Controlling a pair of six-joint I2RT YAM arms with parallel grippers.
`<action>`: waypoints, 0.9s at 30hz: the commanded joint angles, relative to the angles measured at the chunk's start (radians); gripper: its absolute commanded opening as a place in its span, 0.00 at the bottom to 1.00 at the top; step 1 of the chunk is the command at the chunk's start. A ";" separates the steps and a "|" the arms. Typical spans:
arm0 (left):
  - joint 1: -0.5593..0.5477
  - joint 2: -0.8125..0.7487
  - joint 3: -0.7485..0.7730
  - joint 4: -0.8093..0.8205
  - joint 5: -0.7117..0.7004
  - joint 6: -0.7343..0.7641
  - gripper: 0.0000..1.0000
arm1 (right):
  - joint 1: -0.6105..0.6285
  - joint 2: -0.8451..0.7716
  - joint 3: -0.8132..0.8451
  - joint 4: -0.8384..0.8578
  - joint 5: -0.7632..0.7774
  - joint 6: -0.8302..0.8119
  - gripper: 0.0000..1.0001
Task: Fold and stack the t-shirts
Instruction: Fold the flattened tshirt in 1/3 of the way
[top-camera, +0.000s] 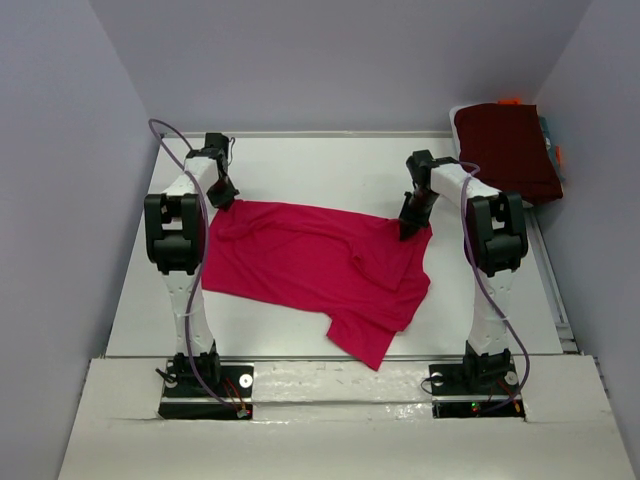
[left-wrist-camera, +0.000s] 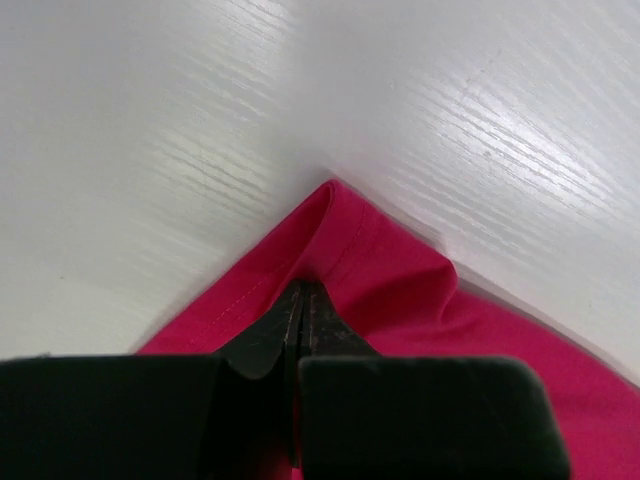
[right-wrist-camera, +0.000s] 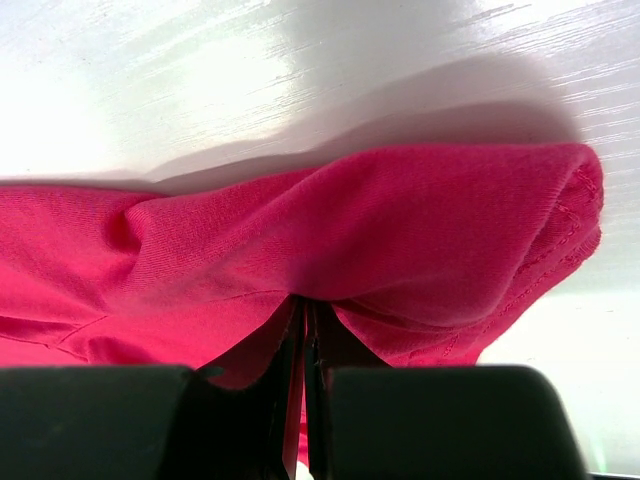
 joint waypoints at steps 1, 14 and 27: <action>0.011 0.012 0.042 -0.013 -0.004 0.005 0.06 | 0.005 0.077 -0.069 0.025 0.060 -0.019 0.09; 0.029 0.034 0.054 -0.009 -0.001 0.014 0.06 | 0.005 0.080 -0.074 0.028 0.063 -0.019 0.09; 0.038 0.026 0.052 -0.009 0.002 0.027 0.34 | 0.005 0.088 -0.072 0.026 0.059 -0.021 0.09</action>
